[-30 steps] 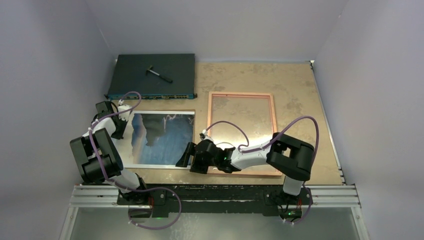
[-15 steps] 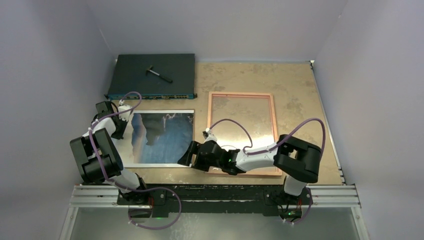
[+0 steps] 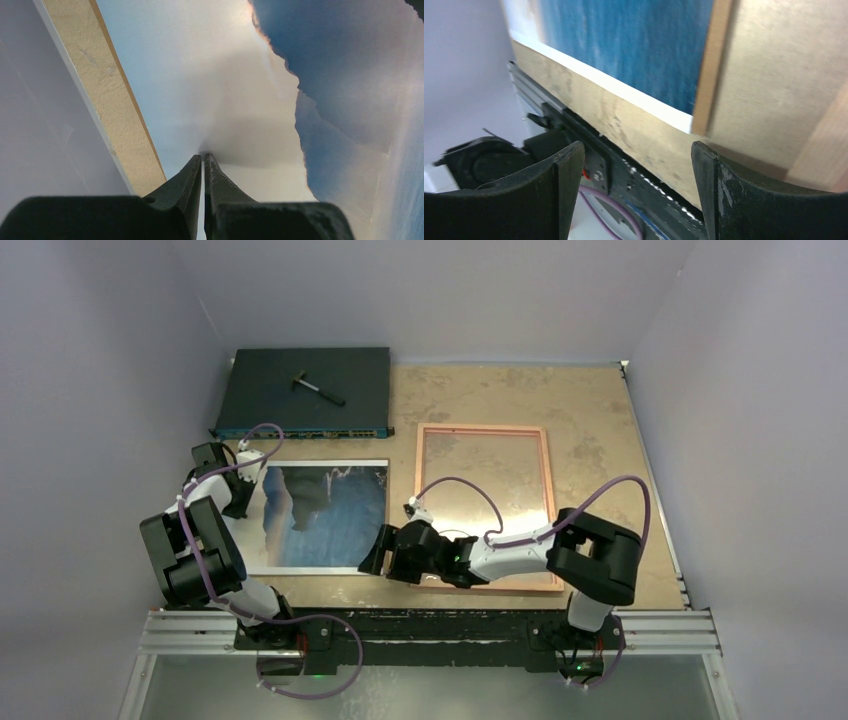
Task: Put the photo into the frame
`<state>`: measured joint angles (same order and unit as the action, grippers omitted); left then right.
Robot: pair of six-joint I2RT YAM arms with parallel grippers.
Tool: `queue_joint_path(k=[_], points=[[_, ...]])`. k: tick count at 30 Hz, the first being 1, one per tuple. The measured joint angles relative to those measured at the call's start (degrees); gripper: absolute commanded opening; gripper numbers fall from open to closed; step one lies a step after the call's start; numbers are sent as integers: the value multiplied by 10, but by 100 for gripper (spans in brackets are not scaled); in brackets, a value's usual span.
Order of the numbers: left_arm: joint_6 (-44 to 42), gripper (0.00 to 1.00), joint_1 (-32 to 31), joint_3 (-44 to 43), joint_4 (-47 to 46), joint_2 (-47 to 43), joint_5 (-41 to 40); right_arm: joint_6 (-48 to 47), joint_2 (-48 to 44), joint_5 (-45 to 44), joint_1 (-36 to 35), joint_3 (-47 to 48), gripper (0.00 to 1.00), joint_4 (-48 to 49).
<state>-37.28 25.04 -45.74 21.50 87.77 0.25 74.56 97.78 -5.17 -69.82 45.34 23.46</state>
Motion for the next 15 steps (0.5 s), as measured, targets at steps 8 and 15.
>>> queue_joint_path(k=[8,15], points=[[0,3,0,0,1,0,2,5,5,17,-3,0,83,-39],[-1,3,0,0,2,0,2,8,33,17,-3,24,82,-25]])
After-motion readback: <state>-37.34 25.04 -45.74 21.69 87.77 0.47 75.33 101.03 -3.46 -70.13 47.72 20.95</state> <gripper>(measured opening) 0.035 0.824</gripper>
